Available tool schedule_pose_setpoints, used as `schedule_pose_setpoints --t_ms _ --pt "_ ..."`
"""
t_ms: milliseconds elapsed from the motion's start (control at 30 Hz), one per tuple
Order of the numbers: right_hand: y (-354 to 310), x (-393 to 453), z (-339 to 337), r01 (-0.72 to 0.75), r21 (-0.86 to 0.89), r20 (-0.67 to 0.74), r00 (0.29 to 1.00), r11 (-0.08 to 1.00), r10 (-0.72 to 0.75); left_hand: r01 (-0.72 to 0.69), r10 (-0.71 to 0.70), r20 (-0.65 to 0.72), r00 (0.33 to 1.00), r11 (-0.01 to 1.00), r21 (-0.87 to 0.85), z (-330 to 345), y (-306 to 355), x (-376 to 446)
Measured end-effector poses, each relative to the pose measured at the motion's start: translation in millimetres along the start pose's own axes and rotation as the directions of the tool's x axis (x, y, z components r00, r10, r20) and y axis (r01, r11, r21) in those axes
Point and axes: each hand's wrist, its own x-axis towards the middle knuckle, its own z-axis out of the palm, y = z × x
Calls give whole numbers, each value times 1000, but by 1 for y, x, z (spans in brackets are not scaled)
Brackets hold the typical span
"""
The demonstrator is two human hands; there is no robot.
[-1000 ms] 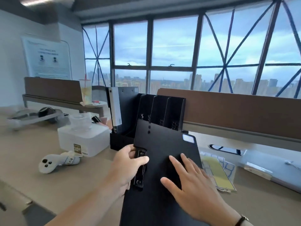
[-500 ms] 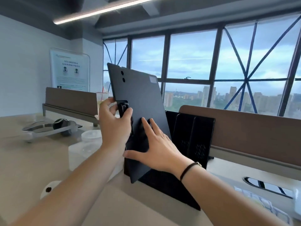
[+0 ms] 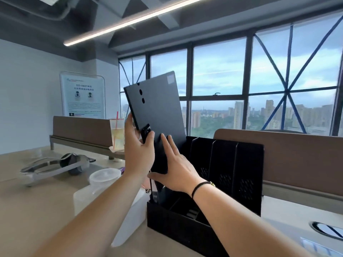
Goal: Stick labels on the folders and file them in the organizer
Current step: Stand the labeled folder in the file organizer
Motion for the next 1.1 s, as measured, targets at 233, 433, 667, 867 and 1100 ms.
schedule_pose_setpoints --t_ms 233,433,667,867,1100 --pt "46 -23 57 -213 10 202 957 977 206 169 -228 224 948 952 255 12 -67 -24" --pt "62 -37 74 -362 59 329 887 930 325 71 -194 259 946 906 418 -1 -84 -55" --pt "58 -50 57 -340 34 481 830 940 283 -258 -72 378 923 613 747 1 -53 -89" --pt "57 -112 -9 -146 -36 486 862 989 145 -386 -147 556 818 577 720 22 -19 -132" --pt "89 -222 -121 -303 -274 546 732 913 407 -451 -134 704 698 681 577 74 40 -192"
